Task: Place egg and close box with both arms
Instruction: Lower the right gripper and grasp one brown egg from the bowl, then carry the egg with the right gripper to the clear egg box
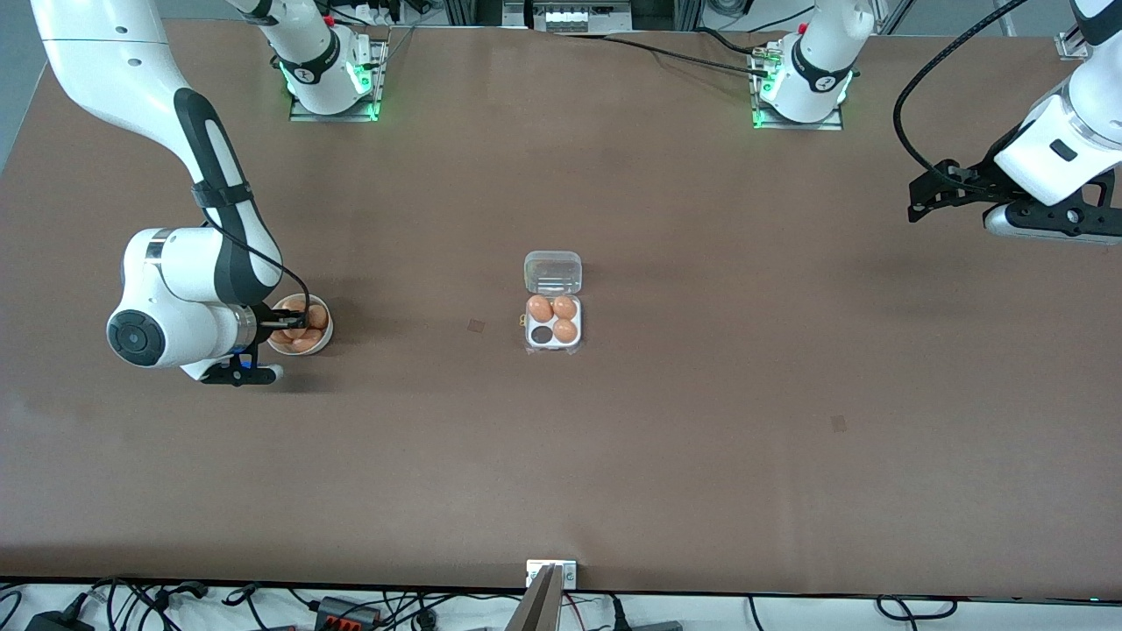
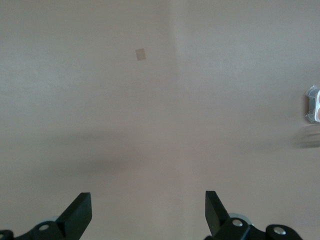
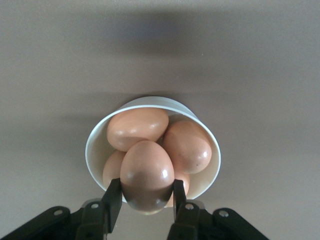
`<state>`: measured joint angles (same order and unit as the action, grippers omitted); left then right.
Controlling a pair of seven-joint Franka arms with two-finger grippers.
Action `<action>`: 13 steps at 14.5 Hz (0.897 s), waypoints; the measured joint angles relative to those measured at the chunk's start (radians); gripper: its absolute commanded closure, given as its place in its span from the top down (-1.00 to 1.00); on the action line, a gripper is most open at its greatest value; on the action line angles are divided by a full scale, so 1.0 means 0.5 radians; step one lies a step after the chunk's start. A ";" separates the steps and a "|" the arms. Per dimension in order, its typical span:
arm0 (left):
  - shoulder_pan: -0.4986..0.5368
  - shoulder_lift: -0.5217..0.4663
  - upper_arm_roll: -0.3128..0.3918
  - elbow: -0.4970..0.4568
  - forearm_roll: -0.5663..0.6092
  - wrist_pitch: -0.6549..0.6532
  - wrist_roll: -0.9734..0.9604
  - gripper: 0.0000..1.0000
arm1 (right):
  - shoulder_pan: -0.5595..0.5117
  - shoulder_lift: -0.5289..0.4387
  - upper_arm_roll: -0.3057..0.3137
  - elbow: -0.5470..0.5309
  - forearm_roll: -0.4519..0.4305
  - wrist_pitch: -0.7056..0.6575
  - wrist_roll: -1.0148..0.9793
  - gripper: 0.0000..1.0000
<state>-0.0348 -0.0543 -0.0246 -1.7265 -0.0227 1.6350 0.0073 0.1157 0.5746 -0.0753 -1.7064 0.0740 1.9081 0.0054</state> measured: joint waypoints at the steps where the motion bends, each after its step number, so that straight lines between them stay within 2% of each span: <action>1: 0.000 0.000 0.000 0.000 0.000 0.000 0.000 1.00 | 0.000 0.000 0.000 0.022 0.000 0.000 -0.004 -1.00; 3: 0.000 0.000 0.000 0.000 0.000 0.000 0.000 1.00 | 0.000 -0.022 0.000 0.080 0.029 -0.006 -0.062 -1.00; 6: 0.000 0.000 0.000 0.000 0.000 0.000 0.000 1.00 | 0.008 -0.137 0.016 0.123 0.297 -0.016 -0.335 -1.00; 8: 0.000 0.000 0.000 0.000 0.000 0.000 0.000 1.00 | 0.012 -0.206 0.057 0.138 0.493 0.015 -0.600 -1.00; 13: 0.000 0.000 0.000 0.000 0.000 0.000 0.000 1.00 | 0.024 -0.213 0.188 0.141 1.167 0.306 -1.468 -1.00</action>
<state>-0.0349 -0.0543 -0.0246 -1.7265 -0.0227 1.6349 0.0073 0.1275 0.4679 0.0185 -1.6357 0.6573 2.0612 -0.7287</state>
